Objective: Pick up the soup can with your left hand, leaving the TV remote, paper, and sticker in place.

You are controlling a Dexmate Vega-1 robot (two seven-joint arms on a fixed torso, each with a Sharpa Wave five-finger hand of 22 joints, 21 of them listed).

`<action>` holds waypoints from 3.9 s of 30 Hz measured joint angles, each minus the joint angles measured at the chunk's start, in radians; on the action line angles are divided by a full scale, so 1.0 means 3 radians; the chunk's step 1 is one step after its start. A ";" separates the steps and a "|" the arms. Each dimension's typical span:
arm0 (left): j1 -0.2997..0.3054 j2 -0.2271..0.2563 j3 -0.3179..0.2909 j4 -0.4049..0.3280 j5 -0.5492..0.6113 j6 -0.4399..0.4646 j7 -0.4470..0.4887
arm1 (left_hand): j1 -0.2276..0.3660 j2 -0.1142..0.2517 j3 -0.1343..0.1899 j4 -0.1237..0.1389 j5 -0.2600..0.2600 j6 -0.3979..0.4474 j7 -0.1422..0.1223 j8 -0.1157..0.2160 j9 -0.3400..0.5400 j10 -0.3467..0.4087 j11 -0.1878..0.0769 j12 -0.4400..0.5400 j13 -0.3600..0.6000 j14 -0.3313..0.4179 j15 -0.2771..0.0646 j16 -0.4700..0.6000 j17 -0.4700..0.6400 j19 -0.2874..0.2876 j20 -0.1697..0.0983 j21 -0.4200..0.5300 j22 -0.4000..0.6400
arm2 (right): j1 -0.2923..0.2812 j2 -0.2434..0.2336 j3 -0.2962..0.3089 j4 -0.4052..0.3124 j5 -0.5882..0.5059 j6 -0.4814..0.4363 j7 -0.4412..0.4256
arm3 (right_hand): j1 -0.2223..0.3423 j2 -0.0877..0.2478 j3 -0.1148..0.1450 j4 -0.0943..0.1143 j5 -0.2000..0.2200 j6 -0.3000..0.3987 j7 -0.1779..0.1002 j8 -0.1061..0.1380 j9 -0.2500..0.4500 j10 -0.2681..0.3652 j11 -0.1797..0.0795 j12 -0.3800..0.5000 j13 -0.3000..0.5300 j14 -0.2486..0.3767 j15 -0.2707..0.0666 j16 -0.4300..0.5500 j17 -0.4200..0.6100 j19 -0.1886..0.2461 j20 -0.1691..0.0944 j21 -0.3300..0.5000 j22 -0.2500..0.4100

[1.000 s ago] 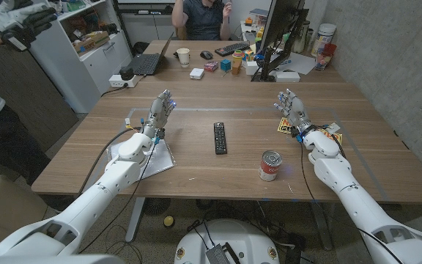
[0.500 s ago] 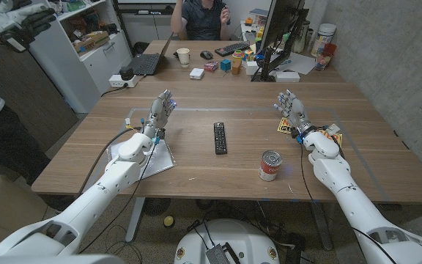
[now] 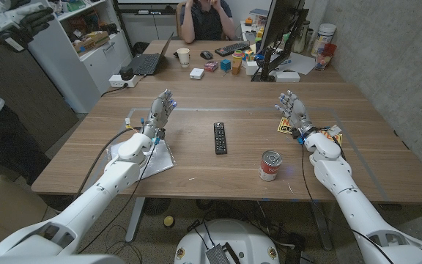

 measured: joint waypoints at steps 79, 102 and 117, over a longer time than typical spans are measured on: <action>-0.0031 0.0476 0.0086 -0.1249 0.2175 0.0192 0.0960 | 0.0594 -0.0068 0.0114 -0.0714 -0.0078 0.0435 -0.0709 0.0010 -0.0001 0.0464 -0.0214 0.0073 0.0017 0.0474 -0.0058 0.0013 -0.0031 0.0605 0.0649 0.0074 -0.0023 | 0.0016 0.0030 0.0025 0.0057 -0.0039 0.0033 0.0089 | 0.0000 0.0000 -0.0010 -0.0009 0.0000 0.0018 0.0018 0.0000 -0.0001 0.0018 0.0019 0.0000 0.0000 0.0013 -0.0012 0.0000 -0.0001 0.0000 0.0000 0.0000 -0.0001; -0.0270 0.0655 0.0141 -0.2059 0.3228 0.0412 0.0813 | 0.0905 -0.0511 -0.0074 -0.1058 0.0075 0.0360 -0.0708 0.0010 0.0016 0.0260 -0.0263 0.0022 0.0032 0.0343 -0.0097 -0.0007 -0.0014 0.0798 0.0678 0.0045 -0.0023 | 0.0122 0.0044 0.0040 0.0292 -0.0017 0.0150 0.0192 | 0.0000 0.0000 -0.0010 -0.0009 0.0000 0.0036 0.0000 0.0000 -0.0001 0.0048 0.0025 0.0000 0.0000 0.0013 -0.0012 0.0000 -0.0001 0.0000 0.0000 0.0000 -0.0001; -0.0527 0.0592 0.0291 -0.2255 0.3564 0.0240 0.0474 | 0.1149 -0.0791 -0.0284 -0.1170 0.0269 0.0118 -0.0703 -0.0003 0.0016 0.0000 -0.0273 -0.0029 0.0032 0.0096 -0.0023 -0.0027 0.0001 0.0736 0.0798 -0.0042 -0.0014 | 0.0145 -0.0001 0.0059 0.0283 -0.0039 0.0170 0.0198 | 0.0000 0.0000 -0.0020 0.0001 0.0000 0.0044 0.0007 0.0000 -0.0001 0.0048 0.0024 0.0000 0.0000 0.0013 -0.0012 0.0000 -0.0001 0.0013 -0.0013 0.0000 -0.0001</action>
